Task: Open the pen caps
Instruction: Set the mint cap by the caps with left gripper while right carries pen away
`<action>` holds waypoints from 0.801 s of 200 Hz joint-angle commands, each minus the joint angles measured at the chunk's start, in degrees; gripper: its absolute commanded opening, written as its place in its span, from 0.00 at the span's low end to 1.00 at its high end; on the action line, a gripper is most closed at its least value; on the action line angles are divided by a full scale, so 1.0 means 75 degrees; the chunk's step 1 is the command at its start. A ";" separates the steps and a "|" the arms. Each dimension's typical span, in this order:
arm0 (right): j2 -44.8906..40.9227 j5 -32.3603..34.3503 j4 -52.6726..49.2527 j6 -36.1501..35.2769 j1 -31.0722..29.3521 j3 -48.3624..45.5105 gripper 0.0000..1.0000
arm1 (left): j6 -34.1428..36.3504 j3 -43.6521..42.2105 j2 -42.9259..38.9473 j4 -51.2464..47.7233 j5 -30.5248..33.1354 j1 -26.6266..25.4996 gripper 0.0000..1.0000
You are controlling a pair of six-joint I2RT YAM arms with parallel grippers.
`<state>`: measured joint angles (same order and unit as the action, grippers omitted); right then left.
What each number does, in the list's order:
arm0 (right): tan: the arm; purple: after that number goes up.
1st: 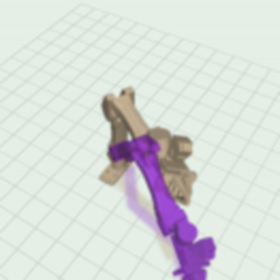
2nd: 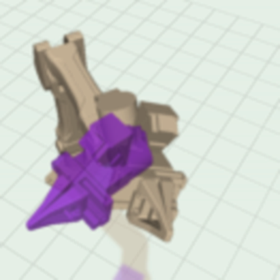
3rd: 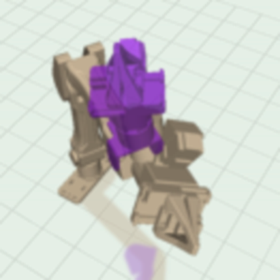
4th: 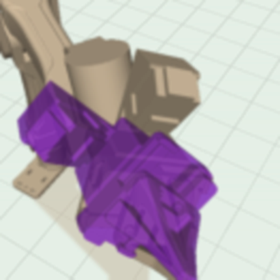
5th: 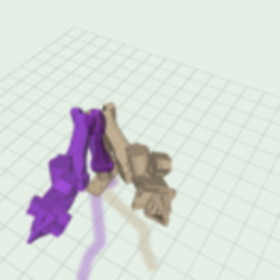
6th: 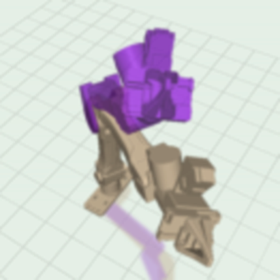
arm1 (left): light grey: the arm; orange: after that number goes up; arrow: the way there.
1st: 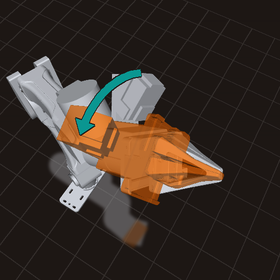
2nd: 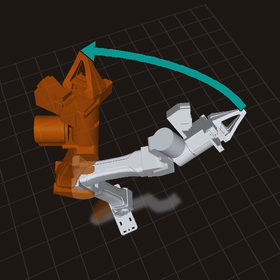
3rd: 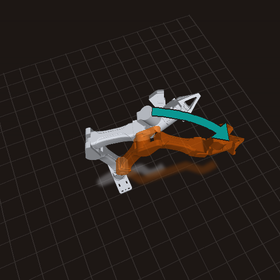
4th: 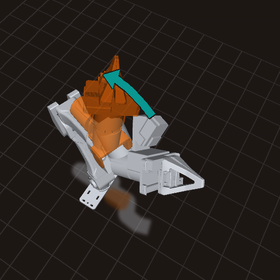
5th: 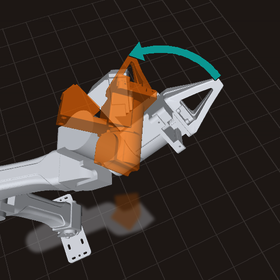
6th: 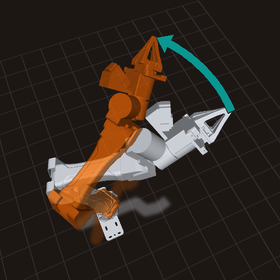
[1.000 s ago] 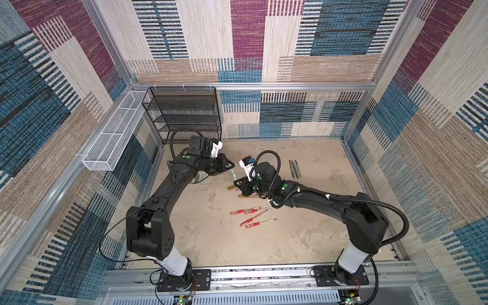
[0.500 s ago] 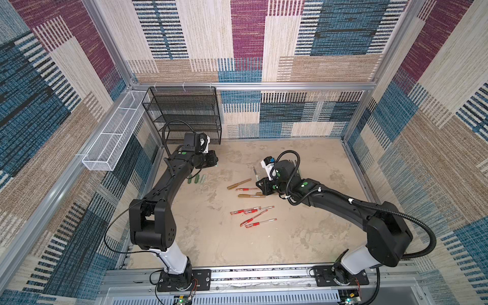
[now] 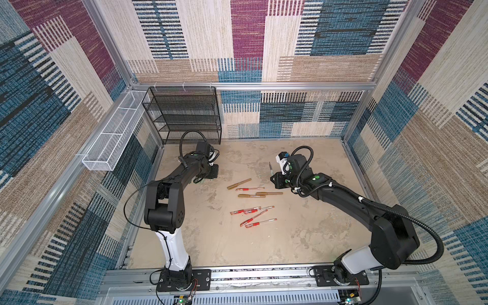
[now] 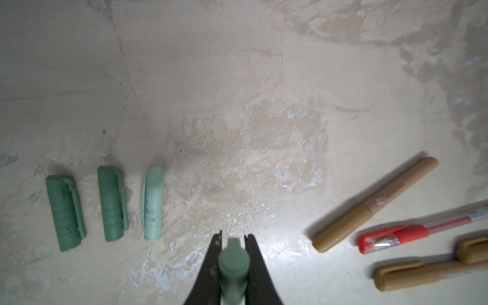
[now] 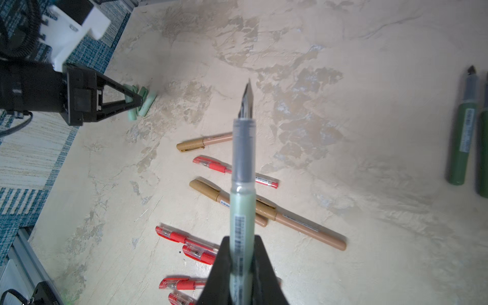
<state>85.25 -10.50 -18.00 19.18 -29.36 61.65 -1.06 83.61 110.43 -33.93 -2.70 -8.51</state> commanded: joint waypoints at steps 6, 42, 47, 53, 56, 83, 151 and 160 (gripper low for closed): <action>-0.0215 0.0028 -0.0175 -0.0229 0.0190 -0.0085 0.00 | 0.0304 0.0227 0.0321 -0.0238 0.0630 0.0013 0.00; -0.0508 0.0012 -0.0300 -0.0344 0.0491 -0.0252 0.00 | 0.0318 0.0266 0.0572 -0.0299 0.0847 0.0004 0.00; -0.0546 0.0017 -0.0323 -0.0372 0.0521 -0.0260 0.00 | 0.0311 0.0255 0.0600 -0.0293 0.0862 0.0010 0.00; -0.0583 0.0016 -0.0341 -0.0388 0.0560 -0.0271 0.00 | 0.0306 0.0222 0.0634 -0.0281 0.0858 0.0007 0.00; -0.0594 0.0023 -0.0360 -0.0405 0.0582 -0.0274 0.00 | 0.0294 0.0228 0.0657 -0.0280 0.0863 0.0002 0.00; -0.0734 0.0005 -0.0465 -0.0480 0.0788 -0.0314 0.00 | 0.0282 0.0358 0.0901 -0.0375 0.0926 0.0001 0.02; -0.1018 -0.0170 -0.0660 -0.0661 0.1176 -0.0449 0.00 | 0.0352 0.0673 0.1259 -0.0419 0.1445 -0.0006 0.15; -0.1037 -0.0211 -0.0647 -0.0710 0.1235 -0.0462 0.00 | 0.0348 0.0722 0.1272 -0.0433 0.1477 -0.0002 0.18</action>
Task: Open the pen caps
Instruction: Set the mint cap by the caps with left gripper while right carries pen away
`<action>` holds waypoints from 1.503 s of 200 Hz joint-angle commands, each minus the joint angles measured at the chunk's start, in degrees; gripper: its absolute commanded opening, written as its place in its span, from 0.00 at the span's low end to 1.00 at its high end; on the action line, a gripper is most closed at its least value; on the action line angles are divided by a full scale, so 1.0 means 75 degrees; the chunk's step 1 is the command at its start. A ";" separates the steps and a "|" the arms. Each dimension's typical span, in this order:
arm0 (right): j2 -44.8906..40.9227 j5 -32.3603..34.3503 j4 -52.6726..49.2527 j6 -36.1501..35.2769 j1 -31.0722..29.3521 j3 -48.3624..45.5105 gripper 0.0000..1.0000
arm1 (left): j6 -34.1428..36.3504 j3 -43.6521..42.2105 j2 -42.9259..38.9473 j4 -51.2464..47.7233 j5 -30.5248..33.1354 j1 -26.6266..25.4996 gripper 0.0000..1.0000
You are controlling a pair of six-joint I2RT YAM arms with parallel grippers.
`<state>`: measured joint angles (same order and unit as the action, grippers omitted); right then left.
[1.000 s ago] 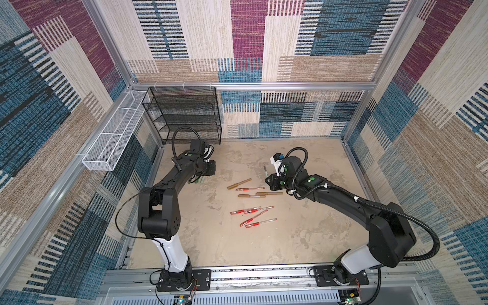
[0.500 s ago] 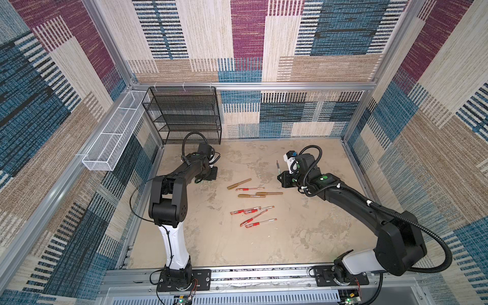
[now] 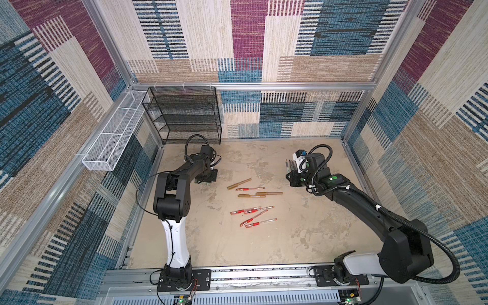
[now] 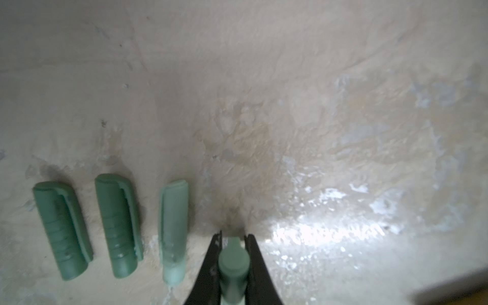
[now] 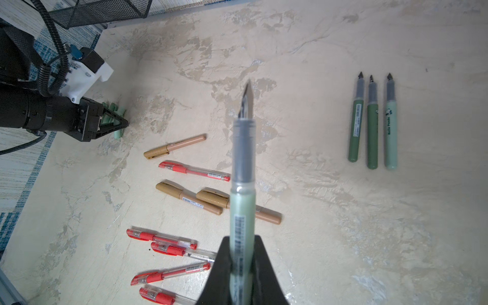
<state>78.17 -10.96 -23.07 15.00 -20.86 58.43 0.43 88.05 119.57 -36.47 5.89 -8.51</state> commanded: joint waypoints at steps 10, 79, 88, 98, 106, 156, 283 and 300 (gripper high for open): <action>-0.0118 -0.0170 0.0018 -0.0204 0.0172 -0.0022 0.00 | 0.0153 0.0166 0.0049 -0.0106 0.0343 -0.0006 0.20; -0.0037 -0.0218 -0.0366 -0.0602 0.0750 0.0386 0.00 | -0.0045 0.0197 -0.0535 -0.0171 0.0022 -0.0083 0.42; 0.0010 -0.0220 -0.0398 -0.0650 0.0857 0.0459 0.00 | -0.0057 0.0132 -0.0708 -0.0137 -0.0016 -0.0106 0.43; 0.0090 -0.0220 -0.0445 -0.0715 0.0994 0.0542 0.00 | -0.0057 0.0022 -0.0940 -0.0091 -0.0085 -0.0119 0.45; 0.0180 -0.0215 -0.0473 -0.0776 0.1086 0.0614 0.00 | -0.0057 -0.0071 -0.1128 -0.0038 -0.0176 -0.0130 0.47; 0.0968 -0.0147 -0.0516 -0.1122 0.1715 0.1095 0.00 | -0.0014 -0.1191 -0.2896 0.0670 -0.0643 -0.0142 0.60; 0.3992 0.0051 -0.1188 -0.1958 0.2420 0.3264 0.02 | 0.0458 -0.3685 -0.5592 0.2355 -0.1894 0.0107 0.97; 0.4336 0.0114 -0.1265 -0.2042 0.2430 0.3536 0.03 | 0.0391 -0.3637 -0.5615 0.2338 -0.1946 0.0217 0.98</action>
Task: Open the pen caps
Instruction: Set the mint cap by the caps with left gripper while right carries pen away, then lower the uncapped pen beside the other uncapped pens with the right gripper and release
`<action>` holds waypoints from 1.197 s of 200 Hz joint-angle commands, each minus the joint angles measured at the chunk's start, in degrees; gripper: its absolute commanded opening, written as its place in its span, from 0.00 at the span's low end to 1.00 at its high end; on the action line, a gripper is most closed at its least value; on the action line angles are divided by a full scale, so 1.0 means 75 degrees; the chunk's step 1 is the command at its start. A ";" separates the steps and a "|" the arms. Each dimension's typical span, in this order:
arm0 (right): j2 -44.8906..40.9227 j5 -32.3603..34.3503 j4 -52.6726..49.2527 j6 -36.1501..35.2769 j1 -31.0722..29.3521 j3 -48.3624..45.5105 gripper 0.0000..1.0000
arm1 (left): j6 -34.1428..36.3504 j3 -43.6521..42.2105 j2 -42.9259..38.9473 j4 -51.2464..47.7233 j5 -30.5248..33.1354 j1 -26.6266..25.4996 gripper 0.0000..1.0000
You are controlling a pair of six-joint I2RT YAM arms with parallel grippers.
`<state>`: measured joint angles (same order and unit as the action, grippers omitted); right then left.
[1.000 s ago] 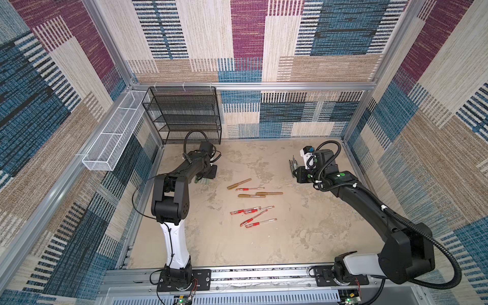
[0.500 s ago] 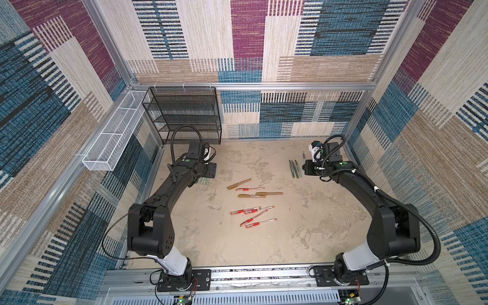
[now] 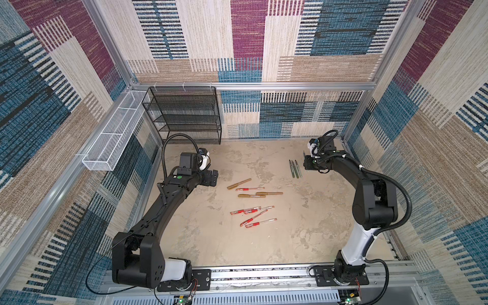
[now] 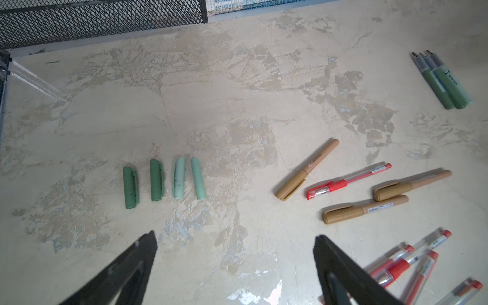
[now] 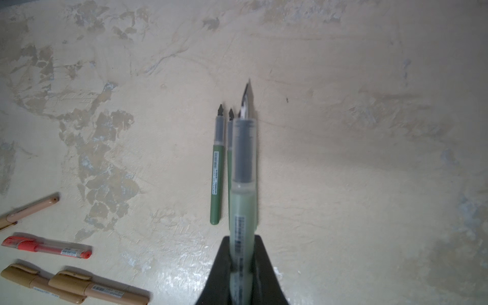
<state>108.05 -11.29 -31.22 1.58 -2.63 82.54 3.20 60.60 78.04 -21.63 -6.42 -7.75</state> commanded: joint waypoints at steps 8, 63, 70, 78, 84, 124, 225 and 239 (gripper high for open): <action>0.0524 0.0185 -0.0228 -0.0300 0.0000 0.0457 0.03 | 0.0018 0.0041 -0.0092 0.0344 -0.0316 0.0162 0.99; 0.1414 0.0188 -0.0325 -0.0476 0.0105 0.1005 0.04 | -0.0181 -0.0053 -0.0233 0.0369 -0.0502 0.0530 1.00; 0.1506 0.0142 -0.0325 -0.0480 0.0116 0.1040 0.05 | -0.0182 -0.0042 -0.0250 0.0364 -0.0515 0.0579 1.00; 0.1599 0.0076 -0.0325 -0.0488 0.0117 0.1080 0.05 | -0.0198 -0.0025 -0.0256 0.0361 -0.0514 0.0618 0.99; 0.1660 0.0064 -0.0328 -0.0487 0.0120 0.1102 0.05 | -0.0213 -0.0023 -0.0257 0.0358 -0.0513 0.0650 0.99; 0.2026 -0.0086 -0.0362 -0.0460 0.0130 0.1189 0.08 | -0.0481 -0.0087 -0.0315 0.0385 -0.0617 0.0870 0.99; 0.1958 -0.0187 -0.0486 -0.0387 0.0129 0.1400 0.23 | -0.0661 -0.0099 -0.0315 0.0423 -0.0809 0.1056 0.99; 0.1822 -0.0229 -0.0530 -0.0356 0.0137 0.1415 0.23 | -0.0673 -0.0088 -0.0315 0.0411 -0.0818 0.1057 0.99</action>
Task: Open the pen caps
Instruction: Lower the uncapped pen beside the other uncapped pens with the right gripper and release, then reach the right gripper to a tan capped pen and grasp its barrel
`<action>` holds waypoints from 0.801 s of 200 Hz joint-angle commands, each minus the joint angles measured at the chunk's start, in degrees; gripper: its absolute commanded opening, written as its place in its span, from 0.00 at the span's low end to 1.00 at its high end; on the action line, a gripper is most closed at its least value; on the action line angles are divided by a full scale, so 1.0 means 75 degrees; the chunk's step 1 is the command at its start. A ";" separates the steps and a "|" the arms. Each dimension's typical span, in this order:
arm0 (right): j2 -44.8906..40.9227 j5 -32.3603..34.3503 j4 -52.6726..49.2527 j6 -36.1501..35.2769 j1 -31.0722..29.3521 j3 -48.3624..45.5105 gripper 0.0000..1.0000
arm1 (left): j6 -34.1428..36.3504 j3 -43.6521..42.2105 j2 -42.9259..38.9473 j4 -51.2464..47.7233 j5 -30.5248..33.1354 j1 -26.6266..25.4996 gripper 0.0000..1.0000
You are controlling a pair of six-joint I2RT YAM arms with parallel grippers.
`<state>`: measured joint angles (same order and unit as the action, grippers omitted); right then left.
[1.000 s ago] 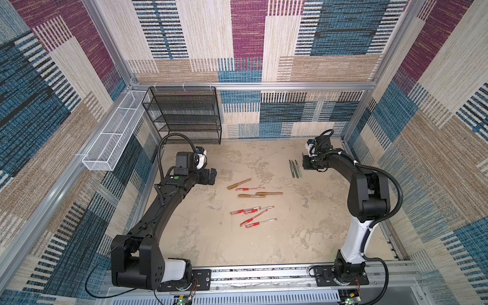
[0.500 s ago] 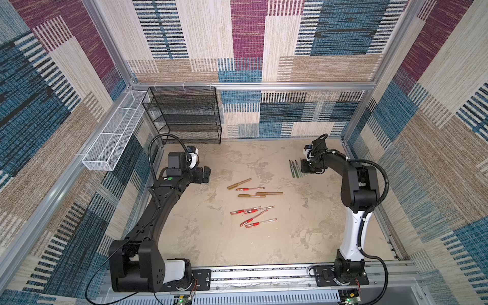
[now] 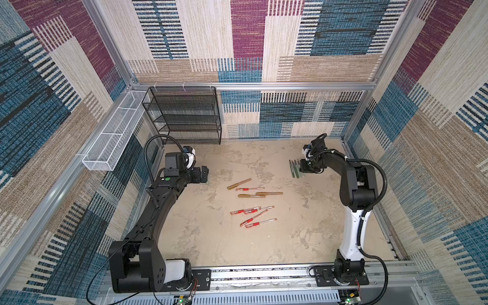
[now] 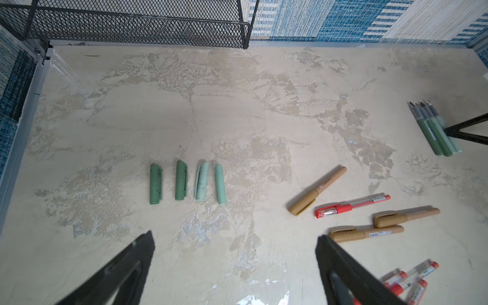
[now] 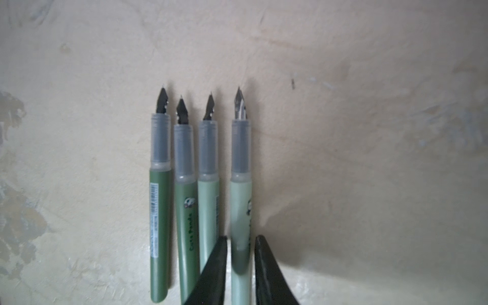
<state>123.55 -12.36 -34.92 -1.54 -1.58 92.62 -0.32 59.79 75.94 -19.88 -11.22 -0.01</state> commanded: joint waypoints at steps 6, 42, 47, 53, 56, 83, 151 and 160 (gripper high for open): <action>-0.0331 -0.0098 -0.0044 0.0074 -0.0011 0.0064 0.23 | -0.0208 0.0020 -0.0033 0.0178 -0.0179 0.0036 0.99; -0.0774 -0.0293 -0.0324 0.0101 -0.0011 0.0225 0.25 | -0.0228 0.0030 -0.0054 0.0178 -0.0134 0.0053 0.99; -0.0786 -0.0340 -0.0384 0.0099 -0.0020 0.0287 0.25 | -0.0236 0.0033 -0.0049 0.0184 -0.0118 0.0066 0.99; -0.0824 -0.0405 -0.0453 0.0100 -0.0033 0.0354 0.26 | -0.0227 0.0032 -0.0053 0.0179 -0.0089 0.0072 0.99; -0.0845 -0.0440 -0.0483 0.0094 -0.0040 0.0389 0.26 | -0.0229 0.0052 -0.0051 0.0178 -0.0083 0.0081 0.99; -0.0989 -0.0677 -0.0603 -0.0024 -0.0314 0.0637 0.32 | -0.0239 0.0055 -0.0094 0.0169 -0.0109 0.0135 0.99; -0.0522 -0.1155 -0.0419 -0.1028 -0.1809 0.1153 0.51 | -0.0262 0.0032 -0.0192 0.0154 -0.0156 0.0234 0.99; -0.0359 -0.0861 -0.0514 -0.1345 -0.2091 0.1322 0.53 | -0.0275 0.0028 -0.0204 0.0151 -0.0154 0.0247 0.99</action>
<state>118.61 -19.33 -38.74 -5.87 -13.56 100.20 -1.43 59.81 74.87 -19.90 -12.23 1.61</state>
